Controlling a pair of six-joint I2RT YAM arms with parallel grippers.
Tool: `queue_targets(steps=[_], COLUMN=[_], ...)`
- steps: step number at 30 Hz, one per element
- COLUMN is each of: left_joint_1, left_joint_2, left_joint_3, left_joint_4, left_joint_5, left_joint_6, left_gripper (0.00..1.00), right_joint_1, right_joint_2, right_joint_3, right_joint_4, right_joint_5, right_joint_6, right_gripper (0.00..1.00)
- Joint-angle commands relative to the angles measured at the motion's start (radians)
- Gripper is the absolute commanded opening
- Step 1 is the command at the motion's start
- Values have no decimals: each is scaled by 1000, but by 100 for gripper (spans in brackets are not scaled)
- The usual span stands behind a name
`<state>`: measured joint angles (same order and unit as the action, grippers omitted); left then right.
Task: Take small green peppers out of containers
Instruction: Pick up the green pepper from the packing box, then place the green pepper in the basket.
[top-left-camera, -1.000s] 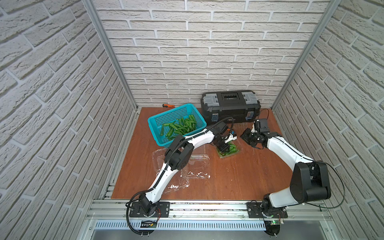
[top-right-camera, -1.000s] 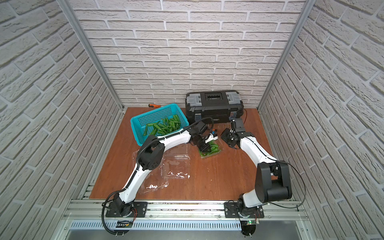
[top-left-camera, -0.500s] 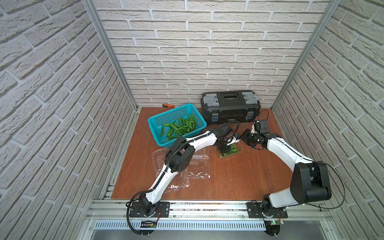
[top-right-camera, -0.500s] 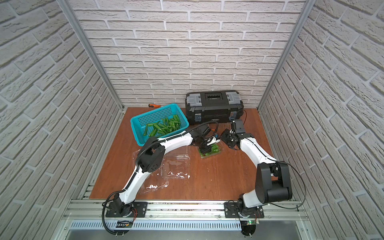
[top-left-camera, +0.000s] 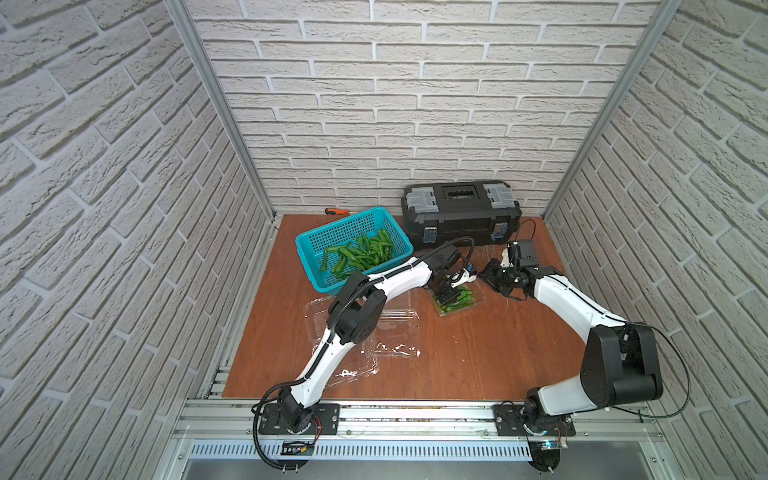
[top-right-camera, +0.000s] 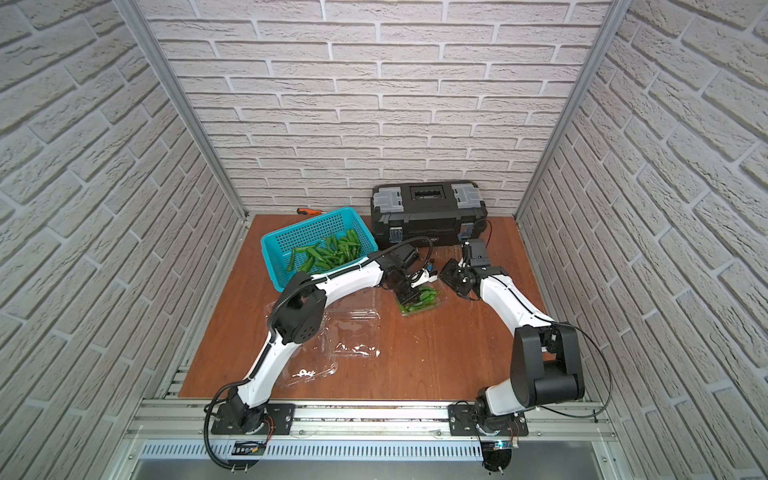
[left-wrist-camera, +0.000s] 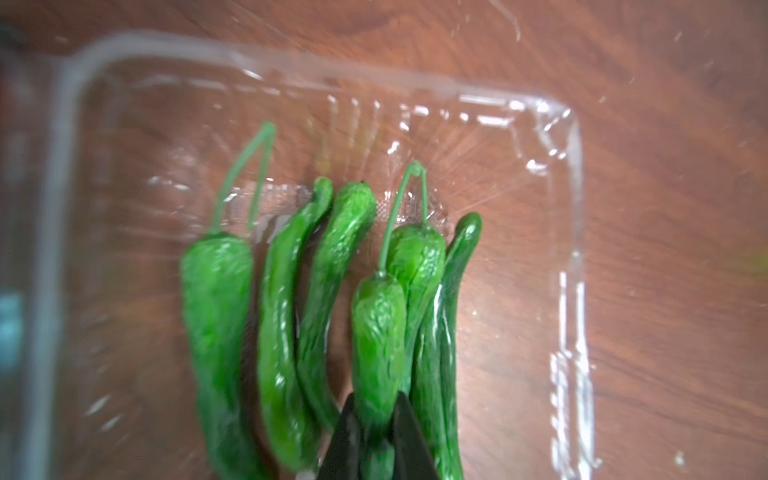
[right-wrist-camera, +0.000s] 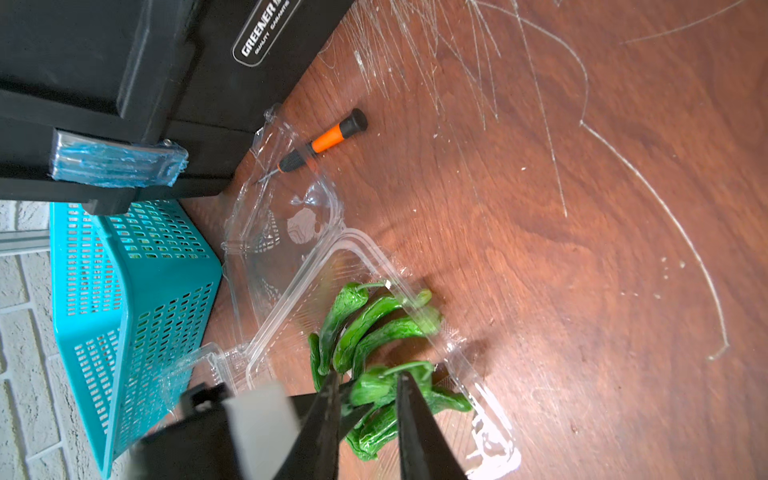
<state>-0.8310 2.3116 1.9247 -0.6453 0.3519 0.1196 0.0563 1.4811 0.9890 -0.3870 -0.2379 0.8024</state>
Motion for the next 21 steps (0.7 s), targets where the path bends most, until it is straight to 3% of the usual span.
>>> queue_targets(steps=[1,9,13,20,21], left_joint_1=[42,157,259,458,474], left_joint_2=[-144,-365,-493,-526,-526], left_joint_3=[-77,-295,-420,-499,-516], left_joint_4=[80,301,470,476,475], left_joint_5=[52,56,36,-150,-175], left_joint_6=[-58,-177,-284,-494,-527], left_gripper=[0,0,0,0,18], right_joint_1=[15,66,102,168,176], right_joint_2=[3,60,99,211,224], right_joint_3=[13,50,80,127,125], right_joint_4=[-6,-13,-28,-84,-84], right_joint_5=[-10,-9,16,79,85], right_joint_6=[-23,-40,-44,-5,15], right_gripper=[26,26,25,27,27])
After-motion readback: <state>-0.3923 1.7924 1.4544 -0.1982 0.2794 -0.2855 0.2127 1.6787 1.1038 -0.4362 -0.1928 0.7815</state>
